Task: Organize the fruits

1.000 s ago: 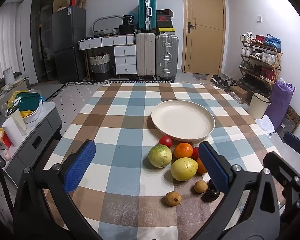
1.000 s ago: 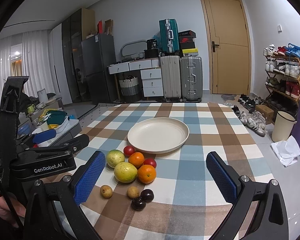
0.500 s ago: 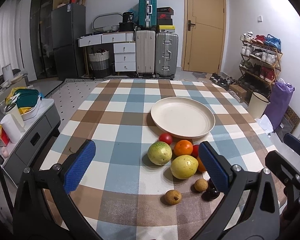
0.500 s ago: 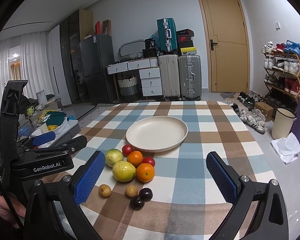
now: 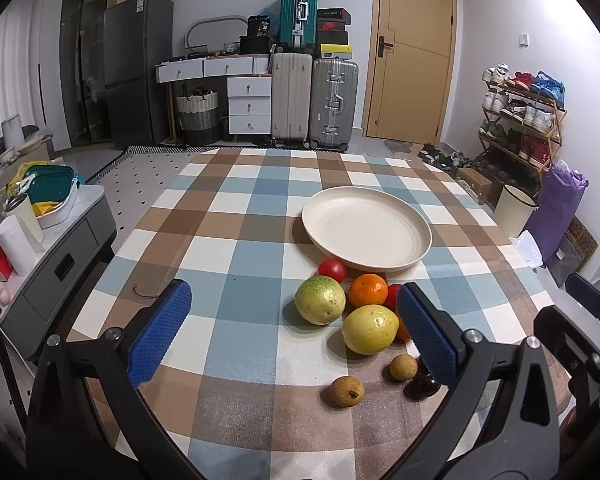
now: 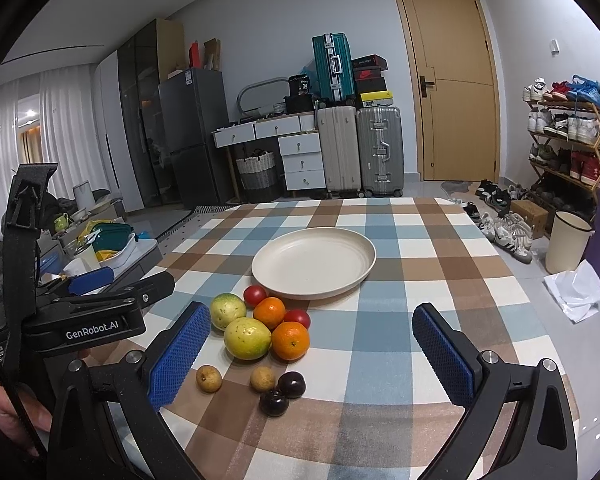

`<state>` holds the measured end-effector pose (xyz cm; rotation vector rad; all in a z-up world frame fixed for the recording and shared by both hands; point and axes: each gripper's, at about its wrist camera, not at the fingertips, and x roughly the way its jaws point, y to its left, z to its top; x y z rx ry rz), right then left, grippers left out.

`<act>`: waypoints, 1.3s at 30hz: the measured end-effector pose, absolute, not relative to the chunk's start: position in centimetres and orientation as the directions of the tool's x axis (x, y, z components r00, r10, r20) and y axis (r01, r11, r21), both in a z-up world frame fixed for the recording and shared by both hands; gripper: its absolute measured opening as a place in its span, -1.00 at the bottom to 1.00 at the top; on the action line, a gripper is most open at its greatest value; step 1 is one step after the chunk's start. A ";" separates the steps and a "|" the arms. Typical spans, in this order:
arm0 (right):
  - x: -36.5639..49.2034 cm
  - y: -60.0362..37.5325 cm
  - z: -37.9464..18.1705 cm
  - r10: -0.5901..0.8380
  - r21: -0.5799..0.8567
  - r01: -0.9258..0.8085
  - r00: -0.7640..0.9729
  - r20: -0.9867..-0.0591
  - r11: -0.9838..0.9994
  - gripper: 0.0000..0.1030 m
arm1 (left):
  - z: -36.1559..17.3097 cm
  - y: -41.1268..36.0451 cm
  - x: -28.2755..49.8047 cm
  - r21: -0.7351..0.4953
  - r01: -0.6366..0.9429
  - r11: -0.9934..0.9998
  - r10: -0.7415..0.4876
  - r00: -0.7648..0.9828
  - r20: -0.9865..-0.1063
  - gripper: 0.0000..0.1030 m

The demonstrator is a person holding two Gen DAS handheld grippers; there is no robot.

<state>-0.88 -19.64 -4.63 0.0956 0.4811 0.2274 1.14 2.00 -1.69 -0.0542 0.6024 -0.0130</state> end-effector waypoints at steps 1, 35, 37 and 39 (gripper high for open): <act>-0.8 -19.6 -4.7 0.239 0.145 -0.194 0.861 -0.448 0.970 1.00 | -1.7 2.0 1.1 -0.055 -0.001 0.998 -0.030 0.824 -0.566 0.99; 4.7 -18.9 -10.2 0.303 0.187 -0.239 0.779 -0.549 0.953 1.00 | -9.6 4.3 12.8 -0.179 0.093 0.979 -0.196 0.648 -0.736 0.99; 5.1 -19.1 -10.5 0.312 0.200 -0.241 0.773 -0.552 0.950 1.00 | -10.0 4.2 13.5 -0.181 0.088 0.980 -0.195 0.638 -0.745 0.99; 5.2 -19.3 -10.6 0.321 0.209 -0.245 0.771 -0.550 0.947 1.00 | -10.4 4.1 14.0 -0.202 0.096 0.975 -0.217 0.626 -0.749 0.96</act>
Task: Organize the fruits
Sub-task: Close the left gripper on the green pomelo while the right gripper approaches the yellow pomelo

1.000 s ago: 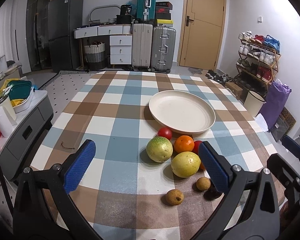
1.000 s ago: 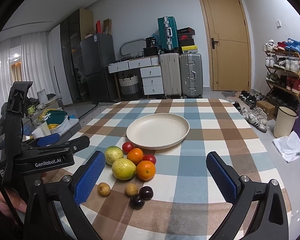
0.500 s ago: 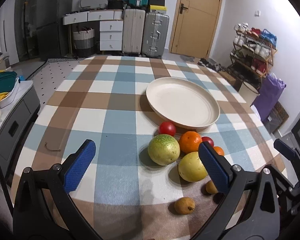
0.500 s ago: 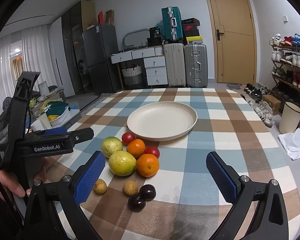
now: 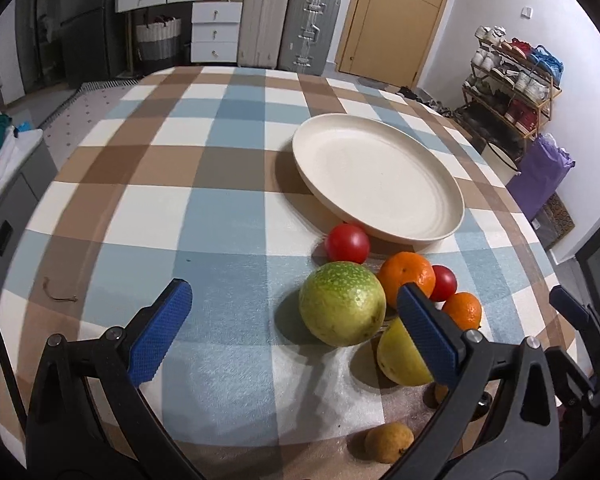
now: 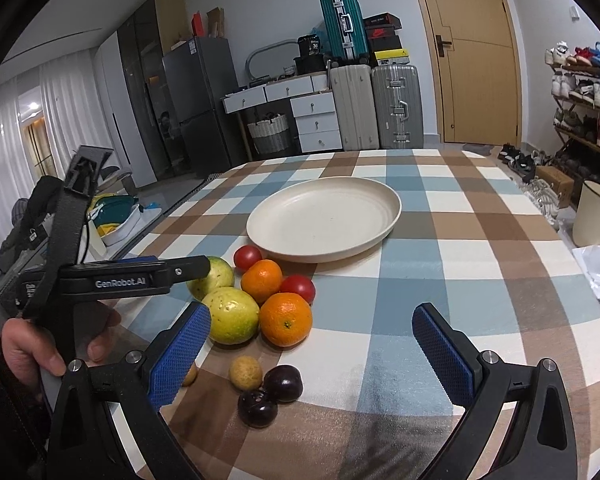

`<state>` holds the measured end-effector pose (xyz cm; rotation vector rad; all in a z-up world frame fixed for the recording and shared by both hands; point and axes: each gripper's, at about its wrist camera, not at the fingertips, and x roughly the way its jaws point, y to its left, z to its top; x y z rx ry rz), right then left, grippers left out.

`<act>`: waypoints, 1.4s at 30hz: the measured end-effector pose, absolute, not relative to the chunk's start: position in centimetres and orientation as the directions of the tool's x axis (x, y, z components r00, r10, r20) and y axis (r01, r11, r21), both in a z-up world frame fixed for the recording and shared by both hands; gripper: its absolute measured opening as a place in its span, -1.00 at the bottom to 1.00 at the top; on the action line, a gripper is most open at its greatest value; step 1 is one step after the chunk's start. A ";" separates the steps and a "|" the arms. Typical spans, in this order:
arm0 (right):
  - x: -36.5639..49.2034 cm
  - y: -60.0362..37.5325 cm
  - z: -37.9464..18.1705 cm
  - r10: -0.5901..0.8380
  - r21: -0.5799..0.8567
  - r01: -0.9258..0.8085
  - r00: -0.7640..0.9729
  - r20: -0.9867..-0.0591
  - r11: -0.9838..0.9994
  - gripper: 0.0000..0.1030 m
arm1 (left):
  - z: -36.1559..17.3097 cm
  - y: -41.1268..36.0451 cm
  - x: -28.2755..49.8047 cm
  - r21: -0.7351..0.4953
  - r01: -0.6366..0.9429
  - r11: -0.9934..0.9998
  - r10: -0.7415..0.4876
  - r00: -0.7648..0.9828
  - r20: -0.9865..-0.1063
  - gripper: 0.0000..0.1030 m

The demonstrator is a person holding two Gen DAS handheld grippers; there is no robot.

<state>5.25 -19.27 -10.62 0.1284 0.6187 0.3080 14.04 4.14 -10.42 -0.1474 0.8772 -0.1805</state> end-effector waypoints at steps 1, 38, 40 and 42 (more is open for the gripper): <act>5.4 -19.3 -10.7 0.324 0.213 -0.246 0.769 -0.551 0.946 1.00 | -10.5 4.1 14.2 -0.211 0.100 0.972 -0.227 0.619 -0.752 0.94; 8.0 -14.5 -10.1 0.547 0.294 -0.472 0.599 -0.585 0.831 0.99 | -10.5 10.1 11.3 -0.381 0.089 0.920 -0.356 0.594 -0.722 -0.10; 8.1 -13.7 -9.9 0.556 0.278 -0.499 0.587 -0.588 0.821 0.99 | -10.2 10.3 11.0 -0.375 0.088 0.923 -0.349 0.602 -0.718 -0.10; 8.2 -12.8 -9.8 0.553 0.248 -0.523 0.576 -0.602 0.815 0.98 | -10.0 10.4 10.8 -0.370 0.088 0.925 -0.345 0.606 -0.717 -0.10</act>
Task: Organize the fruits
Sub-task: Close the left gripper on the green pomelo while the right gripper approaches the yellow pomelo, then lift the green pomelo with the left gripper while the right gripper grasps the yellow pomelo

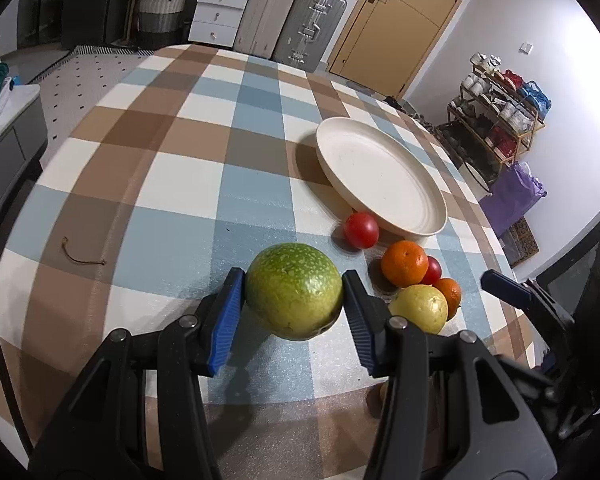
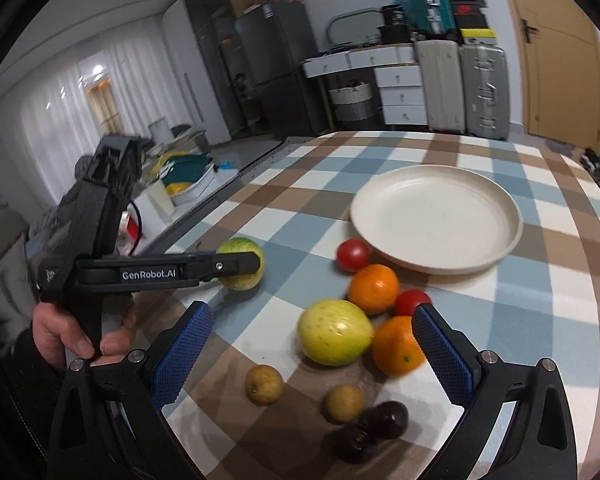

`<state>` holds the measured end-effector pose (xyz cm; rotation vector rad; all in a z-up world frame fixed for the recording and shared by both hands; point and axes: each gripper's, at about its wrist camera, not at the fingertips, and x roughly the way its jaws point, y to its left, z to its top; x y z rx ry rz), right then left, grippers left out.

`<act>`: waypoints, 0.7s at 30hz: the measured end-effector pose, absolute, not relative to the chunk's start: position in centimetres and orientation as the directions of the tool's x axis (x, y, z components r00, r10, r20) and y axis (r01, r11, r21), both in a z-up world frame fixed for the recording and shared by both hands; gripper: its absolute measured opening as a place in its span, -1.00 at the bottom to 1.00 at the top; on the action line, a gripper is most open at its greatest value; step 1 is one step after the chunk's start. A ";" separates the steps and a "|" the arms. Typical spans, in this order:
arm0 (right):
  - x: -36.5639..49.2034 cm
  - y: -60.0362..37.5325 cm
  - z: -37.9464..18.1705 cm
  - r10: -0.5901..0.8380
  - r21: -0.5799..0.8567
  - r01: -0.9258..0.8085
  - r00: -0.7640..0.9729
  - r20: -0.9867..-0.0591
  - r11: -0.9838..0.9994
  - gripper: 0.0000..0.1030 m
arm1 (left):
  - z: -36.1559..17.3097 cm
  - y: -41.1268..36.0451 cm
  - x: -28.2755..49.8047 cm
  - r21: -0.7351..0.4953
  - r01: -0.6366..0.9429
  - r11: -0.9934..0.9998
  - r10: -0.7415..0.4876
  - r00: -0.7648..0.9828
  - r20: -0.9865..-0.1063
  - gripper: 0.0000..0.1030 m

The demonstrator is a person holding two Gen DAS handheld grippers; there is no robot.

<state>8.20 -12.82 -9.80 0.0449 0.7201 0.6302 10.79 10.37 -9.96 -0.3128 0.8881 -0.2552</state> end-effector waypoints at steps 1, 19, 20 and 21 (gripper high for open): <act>8.4 -12.5 -9.9 0.545 0.233 -0.527 0.573 -0.613 0.817 0.98 | -9.8 10.5 10.7 -0.370 0.089 0.925 -0.346 0.606 -0.717 -0.10; 8.9 -8.2 -12.6 0.256 -0.162 -0.518 0.642 -0.723 0.840 0.38 | -9.8 12.0 10.0 -0.383 0.065 0.921 -0.340 0.613 -0.713 -0.10; 8.7 -7.9 -12.8 0.235 -0.198 -0.519 0.652 -0.721 0.832 0.32 | -9.8 12.1 10.0 -0.385 0.063 0.921 -0.341 0.613 -0.713 -0.10; 8.6 -7.6 -13.0 0.221 -0.227 -0.525 0.656 -0.721 0.820 0.24 | -9.9 12.2 9.9 -0.387 0.061 0.920 -0.340 0.614 -0.713 -0.10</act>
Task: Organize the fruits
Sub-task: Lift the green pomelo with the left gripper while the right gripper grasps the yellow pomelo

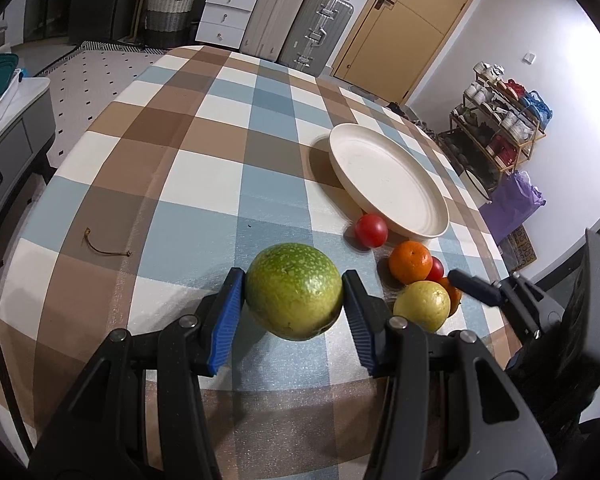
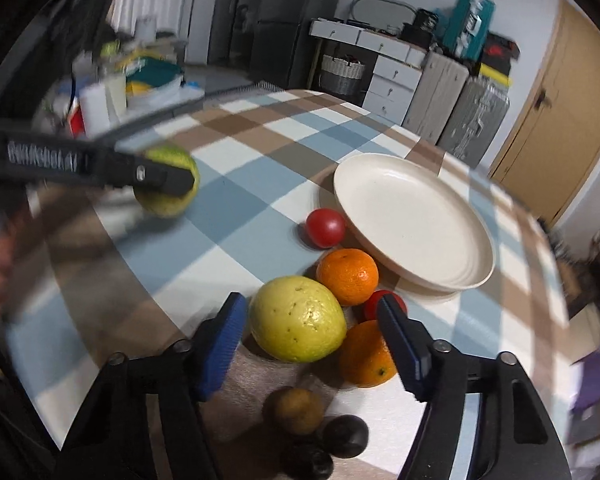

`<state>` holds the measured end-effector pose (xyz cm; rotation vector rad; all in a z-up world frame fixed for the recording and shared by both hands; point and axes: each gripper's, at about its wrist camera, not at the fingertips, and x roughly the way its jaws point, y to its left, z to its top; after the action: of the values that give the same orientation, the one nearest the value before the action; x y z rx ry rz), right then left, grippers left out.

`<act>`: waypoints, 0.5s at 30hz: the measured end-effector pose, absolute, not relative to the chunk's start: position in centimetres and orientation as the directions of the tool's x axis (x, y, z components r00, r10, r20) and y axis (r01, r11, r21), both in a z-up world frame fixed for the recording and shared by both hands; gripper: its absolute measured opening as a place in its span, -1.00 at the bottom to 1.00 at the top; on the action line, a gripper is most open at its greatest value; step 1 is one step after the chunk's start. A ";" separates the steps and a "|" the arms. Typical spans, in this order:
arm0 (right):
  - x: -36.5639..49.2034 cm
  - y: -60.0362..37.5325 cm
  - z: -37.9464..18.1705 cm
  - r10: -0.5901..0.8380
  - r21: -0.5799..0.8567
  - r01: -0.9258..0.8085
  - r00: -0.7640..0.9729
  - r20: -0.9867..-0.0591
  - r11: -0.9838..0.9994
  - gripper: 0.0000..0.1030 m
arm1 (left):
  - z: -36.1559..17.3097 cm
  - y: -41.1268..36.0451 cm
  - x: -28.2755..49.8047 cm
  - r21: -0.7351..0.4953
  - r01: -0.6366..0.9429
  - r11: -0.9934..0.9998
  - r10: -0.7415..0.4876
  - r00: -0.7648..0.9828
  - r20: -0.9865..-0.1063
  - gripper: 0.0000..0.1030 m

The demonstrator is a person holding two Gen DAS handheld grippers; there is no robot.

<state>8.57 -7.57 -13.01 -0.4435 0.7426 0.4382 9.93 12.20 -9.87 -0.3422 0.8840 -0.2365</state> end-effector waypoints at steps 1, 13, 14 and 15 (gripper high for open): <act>8.4 -7.2 -13.3 0.209 -0.252 -0.536 0.655 -0.726 0.806 0.18 | -9.9 12.3 9.9 -0.387 0.059 0.920 -0.340 0.614 -0.713 -0.10; 9.0 -7.8 -13.3 0.271 -0.179 -0.549 0.638 -0.720 0.816 0.02 | -10.1 12.5 9.8 -0.392 0.064 0.918 -0.345 0.617 -0.708 -0.10; 9.1 -7.9 -13.1 0.286 -0.162 -0.550 0.637 -0.716 0.819 0.02 | -10.0 12.4 9.8 -0.392 0.066 0.918 -0.347 0.616 -0.707 -0.10; 9.1 -8.0 -12.8 0.297 -0.151 -0.550 0.638 -0.710 0.822 0.02 | -9.9 12.2 9.9 -0.392 0.072 0.917 -0.350 0.615 -0.706 -0.10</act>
<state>9.06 -7.99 -12.83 -0.3734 0.7317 0.4958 9.88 12.20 -9.92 -0.3433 0.8787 -0.2487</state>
